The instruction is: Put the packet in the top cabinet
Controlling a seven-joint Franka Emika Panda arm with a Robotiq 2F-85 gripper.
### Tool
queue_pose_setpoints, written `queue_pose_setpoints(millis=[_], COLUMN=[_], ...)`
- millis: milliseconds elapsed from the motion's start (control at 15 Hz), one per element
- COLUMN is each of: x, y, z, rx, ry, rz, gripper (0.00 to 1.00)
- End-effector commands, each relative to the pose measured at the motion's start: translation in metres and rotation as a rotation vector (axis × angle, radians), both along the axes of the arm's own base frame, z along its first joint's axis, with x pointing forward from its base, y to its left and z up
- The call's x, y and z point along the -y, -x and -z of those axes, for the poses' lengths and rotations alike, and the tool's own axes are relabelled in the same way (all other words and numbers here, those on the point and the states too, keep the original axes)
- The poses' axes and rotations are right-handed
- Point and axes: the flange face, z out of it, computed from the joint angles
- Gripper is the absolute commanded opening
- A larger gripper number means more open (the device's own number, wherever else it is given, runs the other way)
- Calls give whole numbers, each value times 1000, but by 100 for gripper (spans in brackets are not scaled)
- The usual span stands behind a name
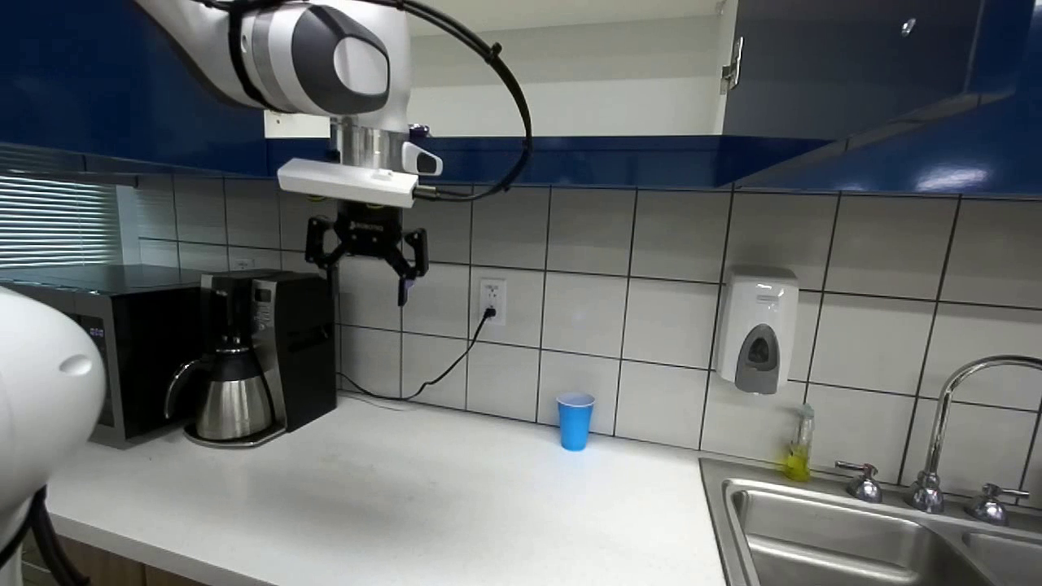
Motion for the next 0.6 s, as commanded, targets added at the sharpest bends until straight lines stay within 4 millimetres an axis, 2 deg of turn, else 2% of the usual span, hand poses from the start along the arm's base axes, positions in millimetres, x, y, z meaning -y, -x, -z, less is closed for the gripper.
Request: queue_pose_setpoints(millis=[0, 200, 267, 333, 533], x=[-1, -3, -3, -3, -3], y=[-2, -8, -2, -3, -3], z=[44, 80, 63, 72, 71], rx=[-52, -98, -90, -105, -105], ry=[34, 39, 21, 22, 22], rz=[-30, -48, -16, -17, -16], gripper=[100, 100, 100, 100, 100])
